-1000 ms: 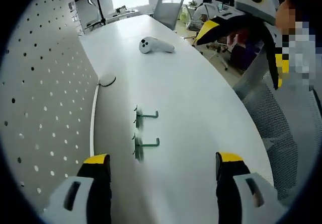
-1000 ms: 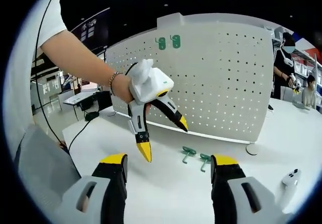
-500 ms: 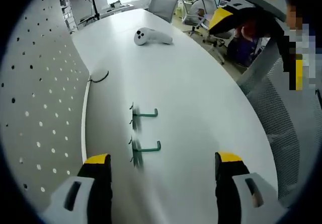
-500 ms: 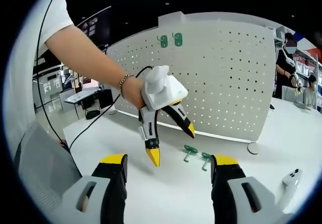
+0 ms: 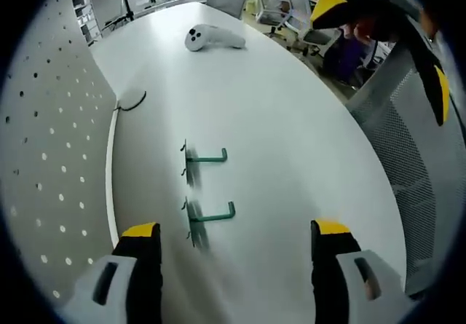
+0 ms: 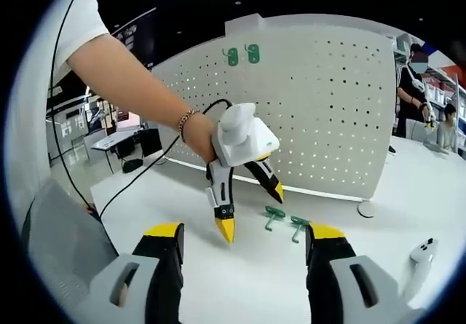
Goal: Insert the hook assembly into the mounting plate slot until the hook locks in place.
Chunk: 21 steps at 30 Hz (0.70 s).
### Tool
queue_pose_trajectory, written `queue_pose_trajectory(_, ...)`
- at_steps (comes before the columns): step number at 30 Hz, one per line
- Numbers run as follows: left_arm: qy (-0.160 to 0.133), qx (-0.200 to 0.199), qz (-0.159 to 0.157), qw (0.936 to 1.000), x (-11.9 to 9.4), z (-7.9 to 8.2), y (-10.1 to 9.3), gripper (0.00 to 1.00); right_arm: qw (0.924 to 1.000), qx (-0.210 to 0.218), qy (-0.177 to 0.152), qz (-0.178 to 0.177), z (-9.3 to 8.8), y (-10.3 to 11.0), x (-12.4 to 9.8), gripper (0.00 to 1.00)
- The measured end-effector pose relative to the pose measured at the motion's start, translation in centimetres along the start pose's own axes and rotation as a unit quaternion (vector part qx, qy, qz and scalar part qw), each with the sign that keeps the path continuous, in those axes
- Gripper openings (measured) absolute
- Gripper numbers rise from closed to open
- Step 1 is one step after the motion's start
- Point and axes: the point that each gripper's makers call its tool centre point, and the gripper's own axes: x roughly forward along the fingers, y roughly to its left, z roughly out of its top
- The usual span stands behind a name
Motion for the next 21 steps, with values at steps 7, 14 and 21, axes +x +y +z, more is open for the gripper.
queue_pose_trajectory(7,0.012,0.009,-0.003,0.9999,0.50,-0.41,-0.13,0.86,1.0000,0.002,0.007,-0.001,-0.24,-0.01,0.03,0.67)
queue_pose_trajectory(14,0.009,0.003,-0.003,0.9999,0.82,-0.47,-0.10,0.85,0.9997,0.016,0.017,0.000,-0.62,-0.01,0.08,0.68)
queue_pose_trajectory(21,0.003,0.001,-0.002,1.0000,0.83,-0.42,0.03,0.85,0.9996,0.019,0.022,0.000,-0.79,0.02,0.11,0.68)
